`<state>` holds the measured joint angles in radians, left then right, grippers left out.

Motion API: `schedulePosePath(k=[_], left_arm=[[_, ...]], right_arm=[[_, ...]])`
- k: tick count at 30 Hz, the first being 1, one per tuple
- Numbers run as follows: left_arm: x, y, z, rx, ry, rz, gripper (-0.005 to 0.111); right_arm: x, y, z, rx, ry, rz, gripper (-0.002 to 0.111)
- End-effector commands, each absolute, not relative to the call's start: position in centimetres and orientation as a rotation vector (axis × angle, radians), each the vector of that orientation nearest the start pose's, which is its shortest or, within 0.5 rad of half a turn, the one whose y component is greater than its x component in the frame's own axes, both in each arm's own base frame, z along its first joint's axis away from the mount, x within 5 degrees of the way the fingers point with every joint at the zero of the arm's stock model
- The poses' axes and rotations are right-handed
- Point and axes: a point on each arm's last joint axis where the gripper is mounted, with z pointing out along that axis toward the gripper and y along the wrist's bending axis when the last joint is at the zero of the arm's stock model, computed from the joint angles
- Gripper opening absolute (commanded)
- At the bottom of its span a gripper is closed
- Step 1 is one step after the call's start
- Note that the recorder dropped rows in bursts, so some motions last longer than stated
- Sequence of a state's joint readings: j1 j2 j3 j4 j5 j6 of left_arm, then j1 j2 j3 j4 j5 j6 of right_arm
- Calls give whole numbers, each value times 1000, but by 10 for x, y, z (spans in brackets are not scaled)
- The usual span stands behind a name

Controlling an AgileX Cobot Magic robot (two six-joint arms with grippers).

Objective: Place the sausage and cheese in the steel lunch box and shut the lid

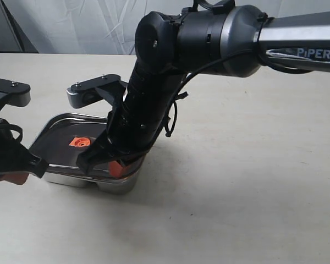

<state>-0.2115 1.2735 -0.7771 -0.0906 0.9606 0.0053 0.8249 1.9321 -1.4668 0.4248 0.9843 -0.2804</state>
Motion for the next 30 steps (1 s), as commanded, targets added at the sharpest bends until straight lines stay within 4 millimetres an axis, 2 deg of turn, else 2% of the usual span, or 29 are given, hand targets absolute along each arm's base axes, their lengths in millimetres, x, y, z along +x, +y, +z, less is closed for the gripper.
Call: schedulePosePath(k=[1,12,17,25,30], left_arm=[[212,-53,230,246,2940,-155,0],[225,-55,211,240,2970,-146,0],[227,-56,210,238,2964,-146,0],[229,-56,210,235,2946,-147,0],[230,-59,201,241,3003,-184,0]], right_arm=[[248,314,219,-1306,2671,616,-1],[252,312,217,-1284,2664,560,-1],[254,316,198,-1274,2724,547,-1],[255,316,199,-1268,2715,546,-1],[255,316,198,-1268,2717,545,-1]])
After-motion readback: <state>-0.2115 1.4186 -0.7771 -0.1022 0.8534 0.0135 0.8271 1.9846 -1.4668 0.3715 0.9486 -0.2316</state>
